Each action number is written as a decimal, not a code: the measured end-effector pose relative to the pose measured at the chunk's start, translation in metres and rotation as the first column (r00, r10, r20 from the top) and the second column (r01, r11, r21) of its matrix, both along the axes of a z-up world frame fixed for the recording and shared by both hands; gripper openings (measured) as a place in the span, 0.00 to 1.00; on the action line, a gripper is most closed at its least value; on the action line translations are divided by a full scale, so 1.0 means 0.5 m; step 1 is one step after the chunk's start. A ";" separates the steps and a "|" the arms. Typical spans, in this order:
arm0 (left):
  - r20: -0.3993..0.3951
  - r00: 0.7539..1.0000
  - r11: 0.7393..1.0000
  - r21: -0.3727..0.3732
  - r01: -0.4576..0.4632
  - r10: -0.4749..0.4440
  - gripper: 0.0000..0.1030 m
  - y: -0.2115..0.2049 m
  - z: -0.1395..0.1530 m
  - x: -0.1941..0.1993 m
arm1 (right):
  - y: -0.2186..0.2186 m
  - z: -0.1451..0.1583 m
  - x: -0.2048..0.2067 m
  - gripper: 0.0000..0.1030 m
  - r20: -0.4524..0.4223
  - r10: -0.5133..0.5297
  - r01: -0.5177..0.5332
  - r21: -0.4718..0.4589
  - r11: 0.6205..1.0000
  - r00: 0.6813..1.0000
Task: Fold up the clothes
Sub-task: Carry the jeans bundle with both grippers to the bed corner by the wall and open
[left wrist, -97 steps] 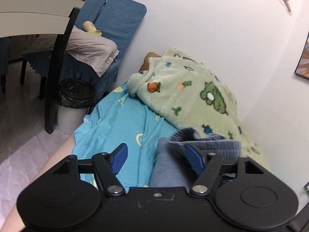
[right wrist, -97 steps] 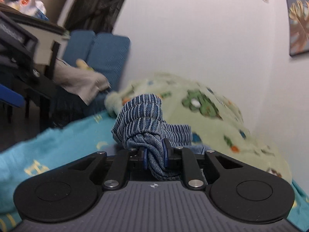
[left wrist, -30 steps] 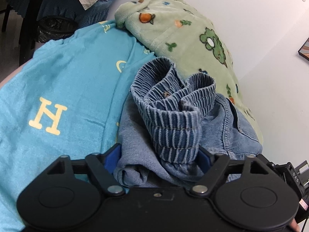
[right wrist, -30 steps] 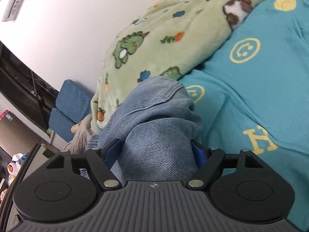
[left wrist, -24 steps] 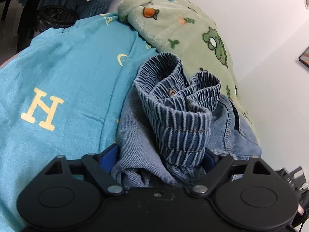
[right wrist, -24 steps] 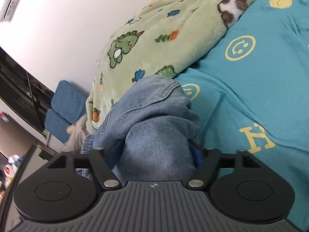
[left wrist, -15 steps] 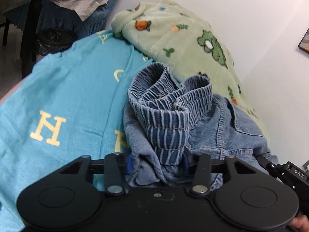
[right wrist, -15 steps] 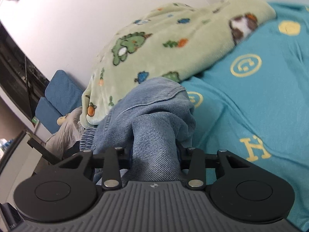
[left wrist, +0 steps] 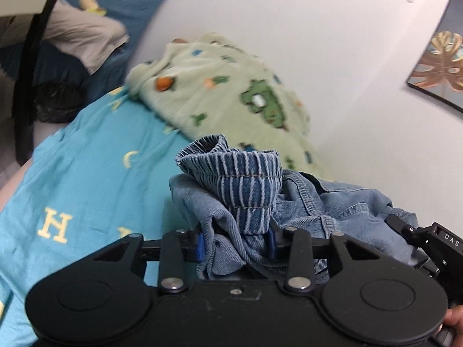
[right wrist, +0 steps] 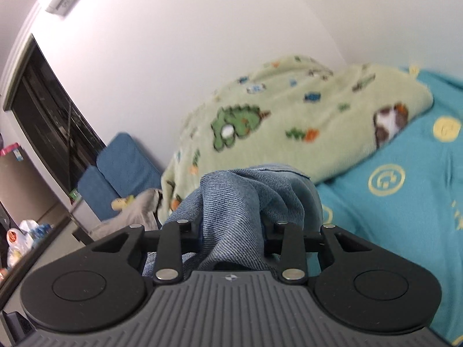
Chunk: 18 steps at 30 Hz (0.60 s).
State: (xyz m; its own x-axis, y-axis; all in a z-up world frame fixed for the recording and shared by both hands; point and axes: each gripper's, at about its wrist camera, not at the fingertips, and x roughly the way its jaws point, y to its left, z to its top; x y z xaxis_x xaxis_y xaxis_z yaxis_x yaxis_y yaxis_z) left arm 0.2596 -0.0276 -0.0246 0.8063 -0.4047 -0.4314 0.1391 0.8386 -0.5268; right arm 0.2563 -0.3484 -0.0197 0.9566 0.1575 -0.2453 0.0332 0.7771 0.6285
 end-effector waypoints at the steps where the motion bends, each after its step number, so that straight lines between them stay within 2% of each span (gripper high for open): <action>1: 0.011 1.000 1.000 0.002 0.007 -0.007 0.34 -0.016 0.018 -0.006 | -0.018 0.013 -0.018 0.33 0.013 -0.010 0.010 -0.001 1.000 1.000; 4: 0.060 0.997 0.999 0.013 0.046 -0.047 0.34 -0.080 0.069 -0.032 | -0.073 0.053 -0.070 0.33 0.052 -0.040 0.040 -0.001 0.999 0.998; 9: 0.125 0.983 0.991 0.007 0.134 -0.134 0.34 -0.204 0.116 -0.083 | -0.167 0.117 -0.163 0.33 0.111 -0.091 0.094 -0.016 0.995 0.990; 14: 0.138 0.964 0.974 -0.008 0.228 -0.225 0.34 -0.338 0.116 -0.126 | -0.286 0.154 -0.277 0.33 0.133 -0.148 0.158 -0.066 0.985 0.980; 18: 0.133 0.945 0.953 -0.021 0.303 -0.298 0.34 -0.447 0.097 -0.148 | -0.374 0.157 -0.348 0.33 0.141 -0.198 0.213 -0.097 0.972 0.970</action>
